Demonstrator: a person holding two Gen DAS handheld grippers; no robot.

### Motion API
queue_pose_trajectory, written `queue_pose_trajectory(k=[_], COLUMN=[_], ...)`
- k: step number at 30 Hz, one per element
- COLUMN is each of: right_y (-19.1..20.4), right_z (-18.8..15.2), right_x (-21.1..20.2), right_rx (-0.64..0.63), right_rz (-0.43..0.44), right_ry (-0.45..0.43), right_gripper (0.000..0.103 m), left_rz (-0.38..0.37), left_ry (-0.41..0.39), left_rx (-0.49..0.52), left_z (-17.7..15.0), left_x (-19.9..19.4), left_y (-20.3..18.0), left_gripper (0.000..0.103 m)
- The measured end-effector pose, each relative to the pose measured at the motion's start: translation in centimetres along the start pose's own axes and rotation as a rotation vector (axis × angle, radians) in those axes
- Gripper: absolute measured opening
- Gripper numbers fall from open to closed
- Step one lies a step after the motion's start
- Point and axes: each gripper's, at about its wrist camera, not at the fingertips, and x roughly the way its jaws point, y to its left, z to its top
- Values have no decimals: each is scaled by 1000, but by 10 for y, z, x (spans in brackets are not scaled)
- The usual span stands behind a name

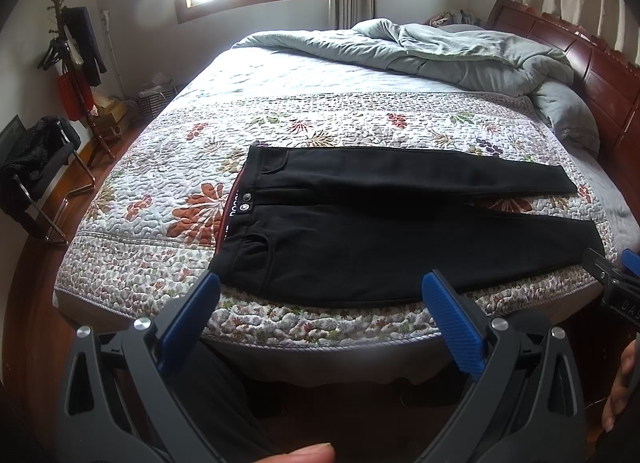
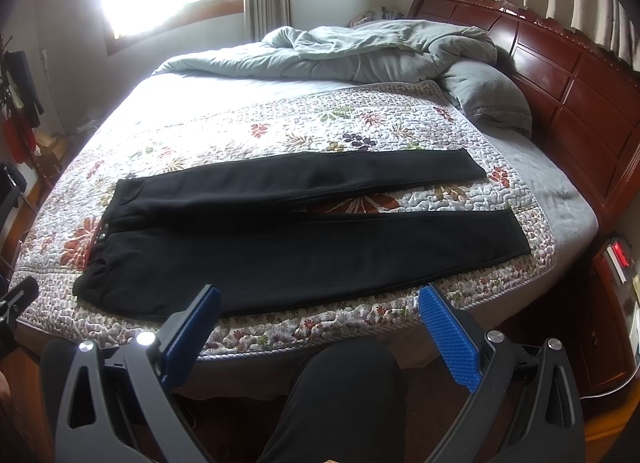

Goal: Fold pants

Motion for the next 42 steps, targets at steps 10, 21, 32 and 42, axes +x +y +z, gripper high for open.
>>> queue_pose_trajectory(k=[10,21,32,42], right_y=[1,2,4,0], right_z=[-1,0,2,21], right_x=[1,1,3,-2], right_rx=[-1,-2,-7,-19], right_rz=[2,5,3,189], right_ry=[1,5,8,-121], right_gripper=[99,99,99,99], left_rz=[1,0,-8,-213], left_ry=[2,3,8,26], left_rx=[-2,-1,2,16], left_z=[0,1,3,2], left_x=[0,1,3,26], left_y=[0,0,1,11], left_gripper=[101,101,100,101])
